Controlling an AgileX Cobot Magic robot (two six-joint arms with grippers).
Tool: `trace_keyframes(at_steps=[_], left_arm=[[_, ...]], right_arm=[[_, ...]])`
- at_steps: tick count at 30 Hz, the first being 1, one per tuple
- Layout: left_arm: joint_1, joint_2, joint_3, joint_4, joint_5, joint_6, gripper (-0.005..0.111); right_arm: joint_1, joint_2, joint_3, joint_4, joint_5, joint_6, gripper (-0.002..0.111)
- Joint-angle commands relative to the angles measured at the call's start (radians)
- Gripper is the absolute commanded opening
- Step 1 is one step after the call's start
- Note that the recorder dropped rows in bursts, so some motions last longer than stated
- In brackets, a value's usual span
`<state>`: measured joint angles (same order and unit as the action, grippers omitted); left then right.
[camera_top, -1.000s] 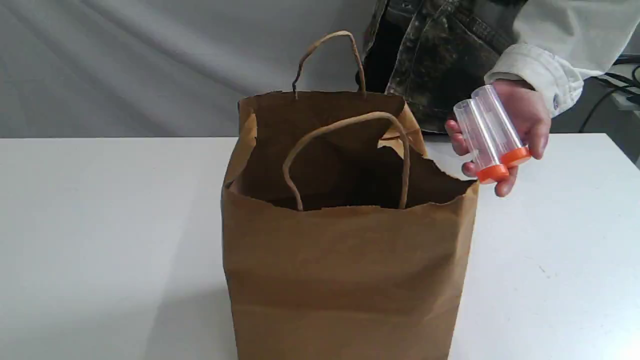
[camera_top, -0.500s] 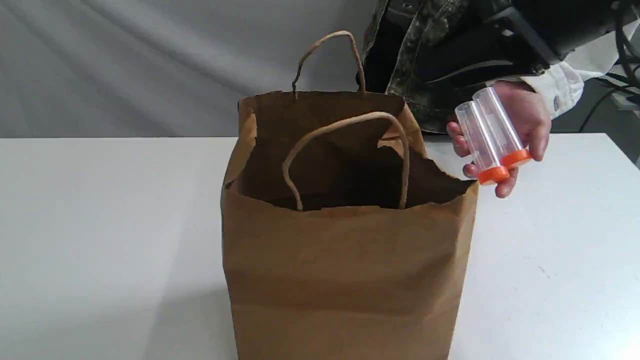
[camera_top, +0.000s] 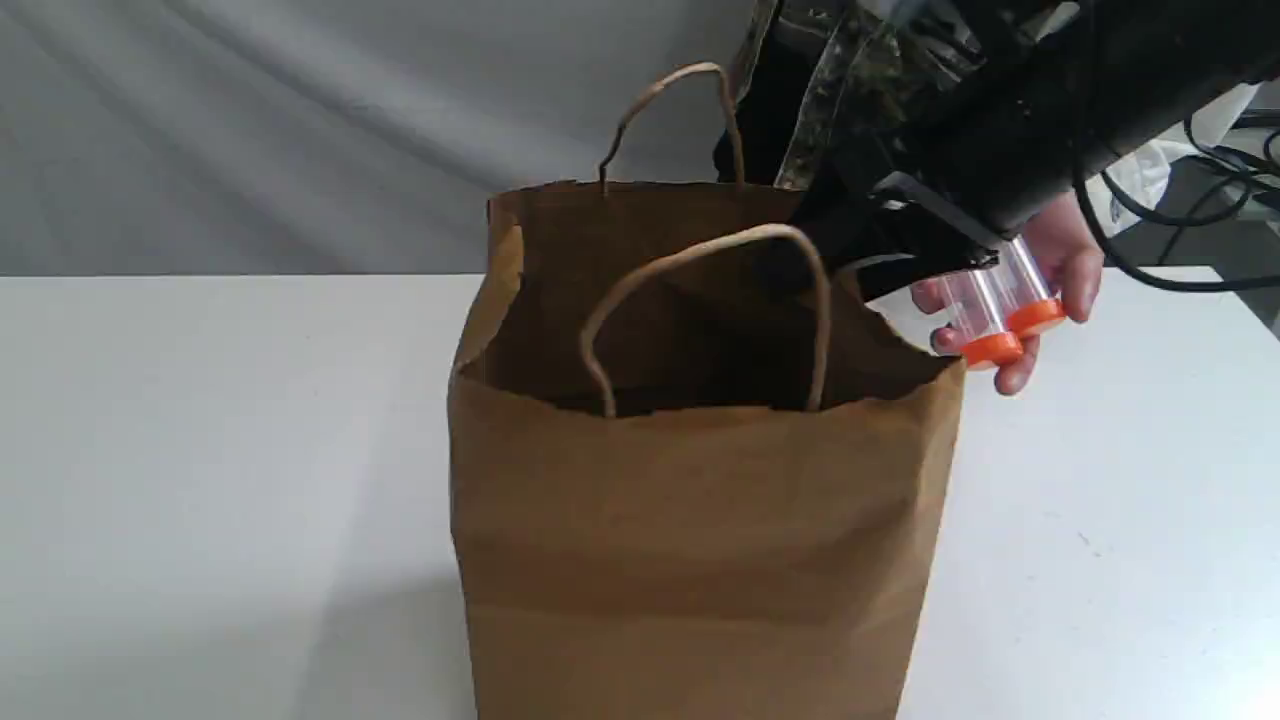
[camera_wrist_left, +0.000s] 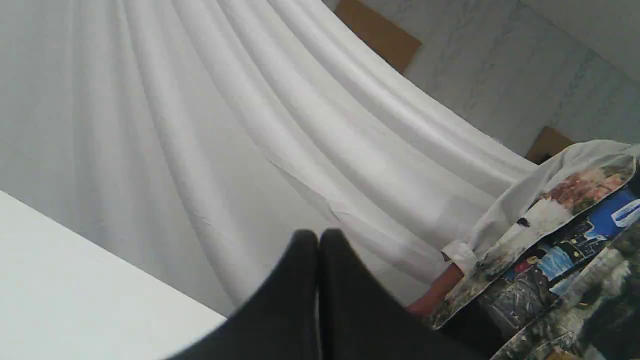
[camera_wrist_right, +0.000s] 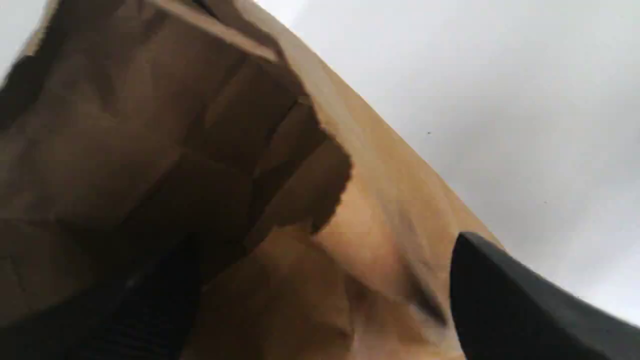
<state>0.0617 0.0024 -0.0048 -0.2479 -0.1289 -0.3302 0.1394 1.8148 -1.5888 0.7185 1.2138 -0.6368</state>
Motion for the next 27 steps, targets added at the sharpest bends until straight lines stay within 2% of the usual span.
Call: trace_keyframes(at_steps=[1, 8, 9, 11, 12, 14, 15, 18, 22, 25, 27], left_arm=[[-0.003, -0.002, 0.005, 0.004, 0.003, -0.008, 0.000], [-0.003, -0.002, 0.005, 0.004, 0.003, -0.006, 0.000], [-0.003, -0.002, 0.005, 0.004, 0.003, -0.006, 0.000], [-0.003, -0.002, 0.005, 0.004, 0.003, -0.006, 0.000], [-0.003, -0.002, 0.005, 0.004, -0.001, -0.007, 0.000], [-0.003, -0.002, 0.005, 0.004, -0.017, -0.028, 0.000], [-0.003, -0.002, 0.005, 0.004, -0.024, -0.046, 0.000], [-0.003, -0.002, 0.004, 0.014, 0.019, -0.062, 0.000], [-0.003, -0.002, -0.119, 0.031, 0.255, -0.062, 0.000], [-0.003, -0.002, -0.190, 0.003, 0.341, 0.000, 0.000], [-0.003, -0.002, -0.243, -0.073, 0.367, 0.066, 0.000]], right_arm=[[0.002, -0.004, -0.007, -0.014, 0.003, -0.012, 0.069], [0.002, 0.070, -0.007, 0.055, 0.007, -0.012, 0.066], [0.002, 0.078, -0.007, 0.071, 0.007, -0.010, 0.061], [0.002, 0.088, -0.007, 0.081, 0.007, -0.004, 0.045], [0.002, 0.088, -0.007, 0.081, 0.007, -0.004, 0.035], [0.002, 0.088, -0.007, 0.081, 0.007, -0.021, 0.008], [0.002, 0.086, -0.007, 0.081, 0.007, -0.034, 0.002], [0.002, 0.086, -0.007, 0.077, 0.007, -0.042, 0.000], [0.002, 0.086, -0.007, 0.077, 0.007, -0.042, 0.000], [0.005, 0.086, -0.007, 0.077, 0.007, -0.052, 0.000], [0.012, 0.086, -0.007, 0.077, 0.007, -0.069, 0.000]])
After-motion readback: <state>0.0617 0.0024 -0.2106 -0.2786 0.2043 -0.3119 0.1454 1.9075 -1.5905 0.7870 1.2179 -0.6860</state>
